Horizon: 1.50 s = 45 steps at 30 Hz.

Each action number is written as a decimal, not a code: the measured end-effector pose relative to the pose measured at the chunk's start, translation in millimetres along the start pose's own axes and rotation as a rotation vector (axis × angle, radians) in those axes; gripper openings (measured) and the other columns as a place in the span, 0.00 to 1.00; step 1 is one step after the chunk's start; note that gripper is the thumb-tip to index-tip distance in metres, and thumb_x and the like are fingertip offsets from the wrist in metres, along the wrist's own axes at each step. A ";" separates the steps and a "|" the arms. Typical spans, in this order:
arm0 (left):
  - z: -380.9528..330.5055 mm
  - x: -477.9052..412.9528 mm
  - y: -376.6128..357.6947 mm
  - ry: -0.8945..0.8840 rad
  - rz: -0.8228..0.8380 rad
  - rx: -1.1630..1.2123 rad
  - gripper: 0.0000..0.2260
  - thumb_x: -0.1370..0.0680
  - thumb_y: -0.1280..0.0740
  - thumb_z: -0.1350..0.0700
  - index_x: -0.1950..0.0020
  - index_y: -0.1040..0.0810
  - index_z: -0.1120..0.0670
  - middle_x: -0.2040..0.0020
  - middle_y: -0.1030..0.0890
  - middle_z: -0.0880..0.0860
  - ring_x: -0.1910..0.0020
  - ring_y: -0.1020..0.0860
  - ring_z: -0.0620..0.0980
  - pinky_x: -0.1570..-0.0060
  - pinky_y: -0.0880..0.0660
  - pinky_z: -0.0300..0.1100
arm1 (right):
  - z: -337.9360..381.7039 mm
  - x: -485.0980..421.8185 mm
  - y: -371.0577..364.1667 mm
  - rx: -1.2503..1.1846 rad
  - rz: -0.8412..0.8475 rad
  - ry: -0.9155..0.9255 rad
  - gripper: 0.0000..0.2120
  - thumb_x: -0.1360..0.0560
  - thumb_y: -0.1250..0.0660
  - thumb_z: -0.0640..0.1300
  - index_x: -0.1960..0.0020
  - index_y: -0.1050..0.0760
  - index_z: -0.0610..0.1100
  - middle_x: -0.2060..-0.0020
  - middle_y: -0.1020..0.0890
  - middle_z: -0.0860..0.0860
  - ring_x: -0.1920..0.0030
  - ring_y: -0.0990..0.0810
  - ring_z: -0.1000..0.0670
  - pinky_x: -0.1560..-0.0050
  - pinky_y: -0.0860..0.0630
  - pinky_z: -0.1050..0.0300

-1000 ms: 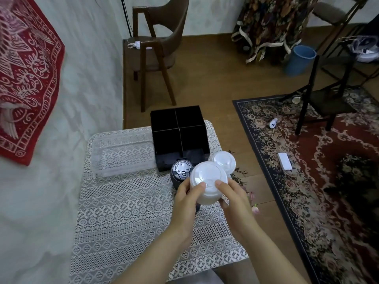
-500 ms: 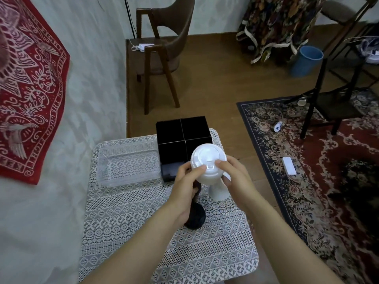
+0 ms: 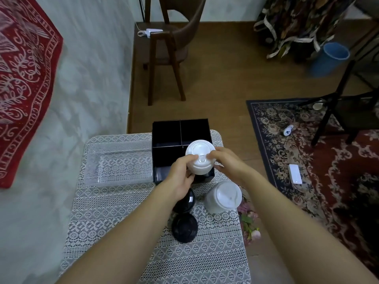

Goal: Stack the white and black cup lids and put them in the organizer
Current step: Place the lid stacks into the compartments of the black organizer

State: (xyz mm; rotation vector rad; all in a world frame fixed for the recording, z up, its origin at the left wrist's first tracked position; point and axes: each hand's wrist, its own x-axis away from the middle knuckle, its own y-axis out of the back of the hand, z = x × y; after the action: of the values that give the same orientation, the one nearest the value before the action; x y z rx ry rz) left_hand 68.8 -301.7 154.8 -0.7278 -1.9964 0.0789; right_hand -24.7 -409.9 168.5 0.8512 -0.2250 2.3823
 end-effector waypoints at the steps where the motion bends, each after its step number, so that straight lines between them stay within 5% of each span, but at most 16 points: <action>1: 1.2 -5.5 -0.5 0.010 -0.012 0.015 0.07 0.23 0.35 0.60 0.47 0.23 0.59 0.56 0.20 0.54 0.57 0.24 0.48 0.47 0.30 0.40 | -0.4 -4.3 0.7 0.013 0.008 -0.007 0.06 0.23 0.38 0.37 0.57 0.25 0.43 0.61 0.23 0.46 0.55 0.29 0.44 0.58 0.32 0.56; 6: 7.8 -27.1 -2.4 0.074 -0.045 0.081 0.09 0.23 0.37 0.60 0.44 0.25 0.58 0.56 0.22 0.54 0.54 0.24 0.52 0.37 0.32 0.50 | -2.9 -22.9 0.5 0.119 -0.004 -0.030 0.06 0.23 0.39 0.37 0.53 0.24 0.39 0.56 0.25 0.43 0.50 0.29 0.43 0.47 0.28 0.42; 13: 14.1 -53.0 -6.2 0.080 -0.086 0.209 0.07 0.24 0.39 0.64 0.48 0.24 0.60 0.58 0.20 0.58 0.58 0.22 0.52 0.42 0.27 0.47 | -13.6 -53.4 -0.2 0.107 -0.002 -0.093 0.07 0.25 0.40 0.36 0.61 0.29 0.42 0.64 0.27 0.47 0.58 0.31 0.47 0.56 0.35 0.53; 17: 18.7 -64.5 -7.8 0.073 -0.102 0.248 0.07 0.24 0.39 0.64 0.50 0.24 0.61 0.57 0.21 0.59 0.56 0.22 0.54 0.36 0.28 0.49 | -18.0 -63.8 -4.3 0.081 0.016 -0.108 0.05 0.32 0.38 0.41 0.58 0.27 0.40 0.64 0.26 0.45 0.60 0.30 0.47 0.62 0.36 0.55; 22: 26.7 -78.7 -10.8 0.057 -0.116 0.246 0.10 0.25 0.40 0.63 0.46 0.24 0.60 0.50 0.20 0.60 0.50 0.22 0.55 0.35 0.30 0.48 | -17.7 -71.1 -0.9 0.001 0.027 -0.174 0.08 0.26 0.42 0.32 0.59 0.26 0.39 0.65 0.23 0.44 0.62 0.25 0.48 0.59 0.31 0.58; 25: 29.4 -81.5 -12.5 0.039 -0.146 0.253 0.09 0.26 0.39 0.63 0.48 0.24 0.60 0.51 0.20 0.60 0.52 0.21 0.55 0.41 0.27 0.47 | -16.2 -75.8 4.8 0.010 0.048 -0.224 0.08 0.26 0.41 0.30 0.55 0.23 0.36 0.58 0.20 0.41 0.55 0.23 0.45 0.50 0.32 0.53; 28: 32.9 -83.1 -15.2 0.029 -0.191 0.252 0.11 0.25 0.39 0.64 0.44 0.25 0.60 0.53 0.20 0.58 0.57 0.21 0.52 0.53 0.26 0.41 | -12.4 -79.6 7.5 0.078 0.035 -0.260 0.08 0.24 0.41 0.30 0.52 0.24 0.35 0.57 0.20 0.41 0.53 0.24 0.45 0.50 0.30 0.53; 33: 40.4 -88.2 -15.3 0.040 -0.220 0.265 0.18 0.25 0.39 0.64 0.34 0.28 0.63 0.47 0.20 0.61 0.55 0.22 0.54 0.59 0.26 0.41 | -13.0 -88.2 4.6 0.303 -0.010 -0.261 0.12 0.24 0.38 0.33 0.42 0.26 0.30 0.50 0.21 0.35 0.51 0.24 0.45 0.50 0.24 0.51; 37: 43.8 -94.3 -15.7 0.042 -0.226 0.278 0.17 0.23 0.40 0.65 0.34 0.28 0.64 0.42 0.21 0.64 0.50 0.22 0.56 0.49 0.24 0.45 | -13.0 -91.1 -2.9 0.486 -0.075 -0.210 0.03 0.25 0.39 0.32 0.57 0.29 0.35 0.65 0.26 0.41 0.67 0.29 0.47 0.67 0.33 0.58; 39: 45.4 -96.8 -15.4 0.039 -0.238 0.276 0.16 0.23 0.41 0.65 0.37 0.26 0.64 0.47 0.20 0.62 0.51 0.22 0.56 0.46 0.25 0.47 | -16.5 -96.6 -6.3 0.576 -0.107 -0.194 0.11 0.24 0.39 0.32 0.64 0.34 0.39 0.70 0.32 0.46 0.72 0.35 0.50 0.74 0.40 0.60; 45: 50.7 -104.5 -15.7 0.048 -0.282 0.258 0.15 0.22 0.43 0.67 0.36 0.27 0.65 0.57 0.21 0.58 0.61 0.23 0.50 0.54 0.26 0.41 | -30.5 -108.5 -17.0 0.735 -0.200 -0.189 0.17 0.23 0.38 0.34 0.66 0.40 0.43 0.69 0.34 0.48 0.63 0.31 0.45 0.73 0.41 0.58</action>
State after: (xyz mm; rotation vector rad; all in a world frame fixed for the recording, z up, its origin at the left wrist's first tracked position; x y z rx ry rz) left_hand 56.5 -357.1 52.2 -0.2781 -1.9768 0.1464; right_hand 36.5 -437.4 76.4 1.3493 0.6747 2.1902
